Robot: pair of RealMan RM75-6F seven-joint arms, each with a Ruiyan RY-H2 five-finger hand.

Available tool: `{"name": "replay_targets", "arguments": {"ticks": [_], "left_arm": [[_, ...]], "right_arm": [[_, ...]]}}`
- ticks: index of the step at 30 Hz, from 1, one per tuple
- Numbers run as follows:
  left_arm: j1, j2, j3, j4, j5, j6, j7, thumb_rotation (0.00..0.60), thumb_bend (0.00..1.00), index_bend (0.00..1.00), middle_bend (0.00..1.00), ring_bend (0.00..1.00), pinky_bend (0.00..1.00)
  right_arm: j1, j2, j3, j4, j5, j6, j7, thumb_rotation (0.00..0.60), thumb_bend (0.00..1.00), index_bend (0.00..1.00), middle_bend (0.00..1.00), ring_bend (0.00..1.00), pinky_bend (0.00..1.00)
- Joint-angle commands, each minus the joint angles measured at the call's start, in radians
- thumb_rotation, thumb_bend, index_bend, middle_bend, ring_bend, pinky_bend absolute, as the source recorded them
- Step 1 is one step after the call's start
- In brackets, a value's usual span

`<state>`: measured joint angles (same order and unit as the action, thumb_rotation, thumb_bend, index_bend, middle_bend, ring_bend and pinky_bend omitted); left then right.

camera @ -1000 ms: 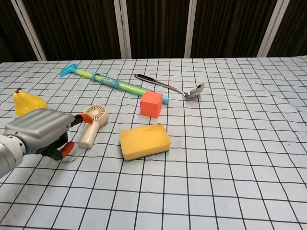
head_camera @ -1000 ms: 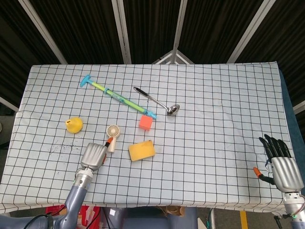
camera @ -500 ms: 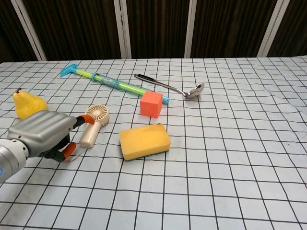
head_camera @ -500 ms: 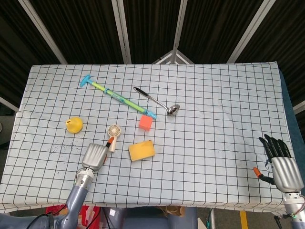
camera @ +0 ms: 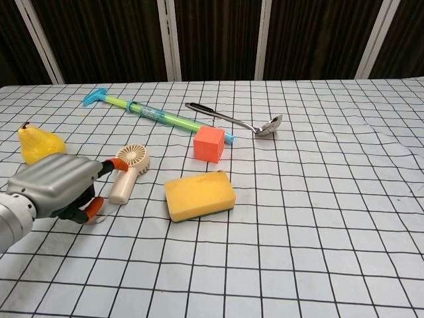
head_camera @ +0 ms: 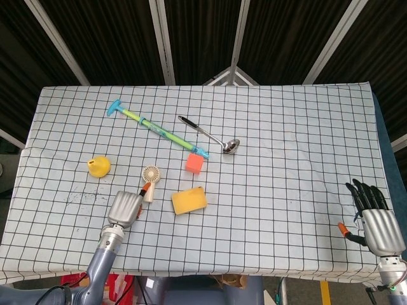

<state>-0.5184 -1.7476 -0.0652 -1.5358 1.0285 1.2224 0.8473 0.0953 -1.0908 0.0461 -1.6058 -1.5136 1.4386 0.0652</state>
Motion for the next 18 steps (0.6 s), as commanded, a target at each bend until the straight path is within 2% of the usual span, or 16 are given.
{"name": "replay_targets", "arguments": {"ticks": [1, 5, 8, 12, 15, 18], "left_arm": [[-0.003, 0.014, -0.026, -0.027, 0.042, 0.029, -0.037, 0.6, 0.71, 0.14, 0.85, 0.66, 0.74], [-0.004, 0.033, -0.056, -0.065, 0.092, 0.068, -0.08, 0.6, 0.62, 0.07, 0.79, 0.61, 0.71], [0.003, 0.069, -0.068, -0.116, 0.134, 0.105, -0.099, 0.6, 0.52, 0.03, 0.68, 0.51, 0.62], [0.038, 0.145, -0.045, -0.2, 0.197, 0.159, -0.129, 0.6, 0.35, 0.0, 0.39, 0.3, 0.36], [0.087, 0.219, 0.0, -0.257, 0.25, 0.211, -0.169, 0.6, 0.27, 0.0, 0.22, 0.15, 0.18], [0.138, 0.282, 0.05, -0.285, 0.295, 0.257, -0.216, 0.6, 0.22, 0.0, 0.1, 0.04, 0.05]], "right_arm": [[0.0, 0.0, 0.0, 0.0, 0.0, 0.0, 0.0, 0.6, 0.28, 0.07, 0.0, 0.0, 0.0], [0.0, 0.0, 0.0, 0.001, 0.0, 0.001, 0.001, 0.6, 0.28, 0.07, 0.0, 0.0, 0.0], [0.0, -0.001, 0.0, 0.001, 0.0, 0.001, 0.001, 0.6, 0.28, 0.07, 0.0, 0.0, 0.0], [0.0, -0.001, 0.0, 0.001, 0.0, 0.001, 0.001, 0.6, 0.28, 0.07, 0.0, 0.0, 0.0], [0.0, -0.001, 0.0, 0.002, -0.001, 0.001, 0.0, 0.6, 0.28, 0.07, 0.0, 0.0, 0.0], [0.0, -0.002, 0.0, 0.001, -0.001, 0.002, -0.003, 0.6, 0.28, 0.07, 0.0, 0.0, 0.0]]}}
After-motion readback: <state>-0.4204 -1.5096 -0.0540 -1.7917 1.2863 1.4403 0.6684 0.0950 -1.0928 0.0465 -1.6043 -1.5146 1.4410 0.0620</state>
